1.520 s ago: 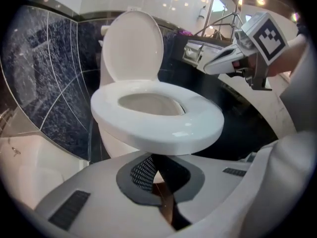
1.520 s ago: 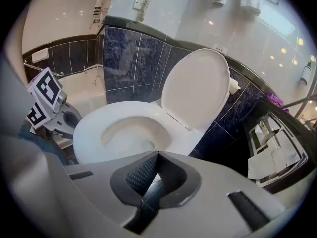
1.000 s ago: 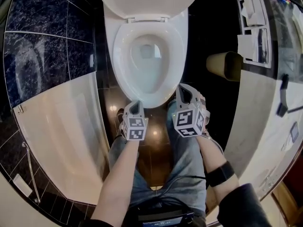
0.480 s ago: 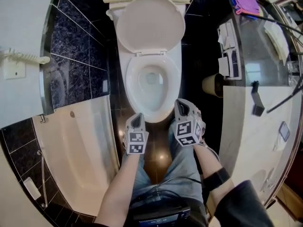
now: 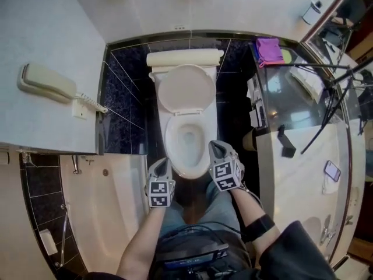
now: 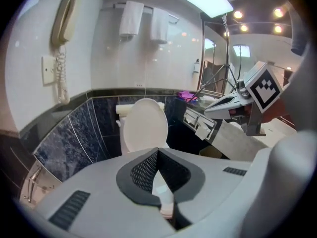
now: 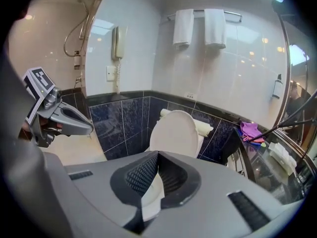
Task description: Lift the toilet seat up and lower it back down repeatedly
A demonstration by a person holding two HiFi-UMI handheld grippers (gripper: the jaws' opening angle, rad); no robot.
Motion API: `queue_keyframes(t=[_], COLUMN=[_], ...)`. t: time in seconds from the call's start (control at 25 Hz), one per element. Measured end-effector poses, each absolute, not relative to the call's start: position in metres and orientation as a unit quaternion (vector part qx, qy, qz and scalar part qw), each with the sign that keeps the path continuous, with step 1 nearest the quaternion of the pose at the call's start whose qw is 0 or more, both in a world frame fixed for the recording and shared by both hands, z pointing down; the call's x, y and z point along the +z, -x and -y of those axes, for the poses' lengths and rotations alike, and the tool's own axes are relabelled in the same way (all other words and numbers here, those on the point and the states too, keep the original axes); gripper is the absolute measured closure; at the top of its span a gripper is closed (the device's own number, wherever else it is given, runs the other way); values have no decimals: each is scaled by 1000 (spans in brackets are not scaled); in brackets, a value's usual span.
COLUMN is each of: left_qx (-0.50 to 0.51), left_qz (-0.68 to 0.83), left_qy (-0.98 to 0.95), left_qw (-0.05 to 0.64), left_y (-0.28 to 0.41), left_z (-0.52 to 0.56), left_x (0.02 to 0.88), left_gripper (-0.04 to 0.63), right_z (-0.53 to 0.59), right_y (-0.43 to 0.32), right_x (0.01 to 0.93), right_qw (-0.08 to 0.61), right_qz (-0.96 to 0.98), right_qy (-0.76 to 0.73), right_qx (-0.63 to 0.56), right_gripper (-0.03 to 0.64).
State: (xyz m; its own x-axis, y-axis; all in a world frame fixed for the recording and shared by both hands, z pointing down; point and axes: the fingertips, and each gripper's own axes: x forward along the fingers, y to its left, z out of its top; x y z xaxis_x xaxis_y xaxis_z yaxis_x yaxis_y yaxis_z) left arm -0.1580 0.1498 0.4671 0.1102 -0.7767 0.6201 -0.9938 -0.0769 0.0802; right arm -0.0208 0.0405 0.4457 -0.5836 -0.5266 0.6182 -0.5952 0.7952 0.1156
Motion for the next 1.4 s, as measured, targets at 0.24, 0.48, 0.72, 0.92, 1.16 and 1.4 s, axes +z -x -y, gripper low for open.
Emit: queue_keyframes(t=[0.24,0.48,0.72,0.92,1.16,1.4], left_qx=[200,179,170,170,159,160], left_qz=[641,641,648,654,662,663], left_qy=[-710,-726,-726,-722,-718,-717], left_qw=[213,171,158,151,147,143], left_y=[170,171,185,196,199,194], left_z=[-143,-127,-127,-133,-140,-137], left_x=[395,341,316,314,310,310], left_gripper=[595,595,595,595,595,595], right_z=[-28,-35,-33,-30,-32,-32], right_y=[3,-18,-49,-74,-84,-82], right_x=[369,329,322,323,329,335], right_qw=[276,243,234,233,240,250], right_qz=[897,899,888,880,876,876], right_qy=[-341,-360,-390,-408,-411,-404], right_qx=[63,58,63,75,77,79], right_gripper=[598,598,598,598,598,598])
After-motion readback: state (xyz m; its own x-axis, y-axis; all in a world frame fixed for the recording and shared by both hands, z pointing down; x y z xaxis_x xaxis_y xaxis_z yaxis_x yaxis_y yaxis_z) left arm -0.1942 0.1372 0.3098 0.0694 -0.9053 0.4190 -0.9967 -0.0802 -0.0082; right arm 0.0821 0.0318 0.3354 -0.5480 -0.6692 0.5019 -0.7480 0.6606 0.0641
